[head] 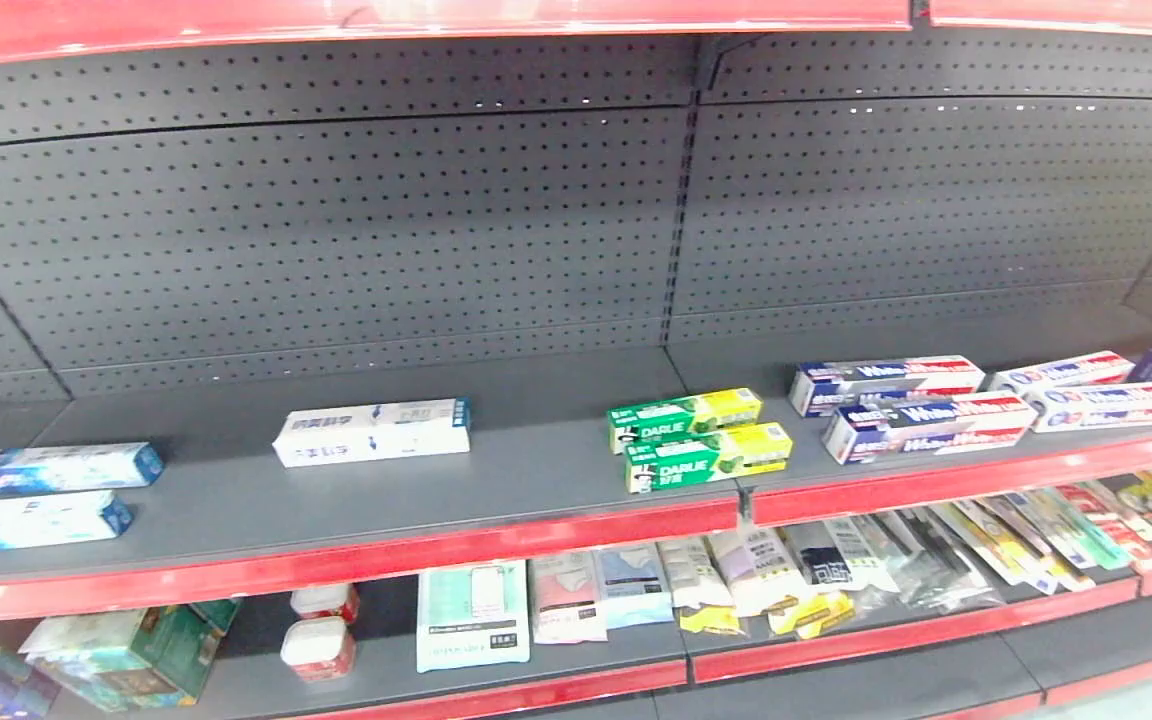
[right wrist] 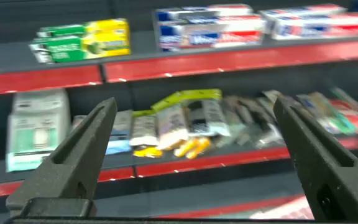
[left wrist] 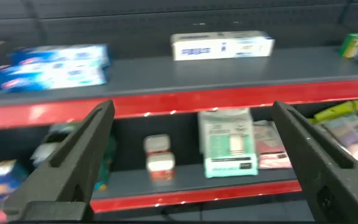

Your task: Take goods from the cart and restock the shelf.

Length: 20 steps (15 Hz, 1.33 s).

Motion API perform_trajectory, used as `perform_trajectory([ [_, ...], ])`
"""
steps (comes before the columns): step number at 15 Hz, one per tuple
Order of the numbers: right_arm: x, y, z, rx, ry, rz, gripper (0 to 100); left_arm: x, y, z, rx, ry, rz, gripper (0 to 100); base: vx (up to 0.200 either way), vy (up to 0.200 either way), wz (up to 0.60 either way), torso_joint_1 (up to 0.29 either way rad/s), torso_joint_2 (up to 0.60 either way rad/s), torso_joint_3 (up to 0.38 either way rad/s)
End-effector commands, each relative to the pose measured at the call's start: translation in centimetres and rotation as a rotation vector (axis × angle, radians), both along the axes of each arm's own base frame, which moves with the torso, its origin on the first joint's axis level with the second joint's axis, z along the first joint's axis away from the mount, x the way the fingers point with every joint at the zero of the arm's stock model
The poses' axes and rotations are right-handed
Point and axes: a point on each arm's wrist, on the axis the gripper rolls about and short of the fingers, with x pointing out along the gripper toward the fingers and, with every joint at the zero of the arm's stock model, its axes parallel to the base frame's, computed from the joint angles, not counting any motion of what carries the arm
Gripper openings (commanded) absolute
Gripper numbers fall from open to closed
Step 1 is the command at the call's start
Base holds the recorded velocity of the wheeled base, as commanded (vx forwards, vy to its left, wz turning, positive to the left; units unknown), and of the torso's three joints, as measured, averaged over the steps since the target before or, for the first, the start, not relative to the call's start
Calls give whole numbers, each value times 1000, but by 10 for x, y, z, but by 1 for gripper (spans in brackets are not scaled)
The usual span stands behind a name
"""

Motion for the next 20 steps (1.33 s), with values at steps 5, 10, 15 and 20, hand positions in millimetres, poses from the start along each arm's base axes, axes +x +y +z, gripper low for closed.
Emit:
perform_trajectory([
  [5, 0, 0, 0, 0, 0, 0, 100, 0, 0, 0, 0, 2, 2, 100, 0, 0, -600, 3, 2, 3],
  [10, 0, 0, 0, 0, 0, 0, 100, 0, 0, 0, -2, 2, 2, 100, 0, 0, -600, 4, 2, 4],
  [15, 0, 0, 0, 1, 0, 0, 100, 0, 0, 0, -2, 2, 2, 100, 0, 0, -600, 1, 1, 1],
  [20, 0, 0, 0, 1, 0, 0, 100, 0, 0, 0, -3, 2, 2, 100, 0, 0, -600, 1, 4, -1],
])
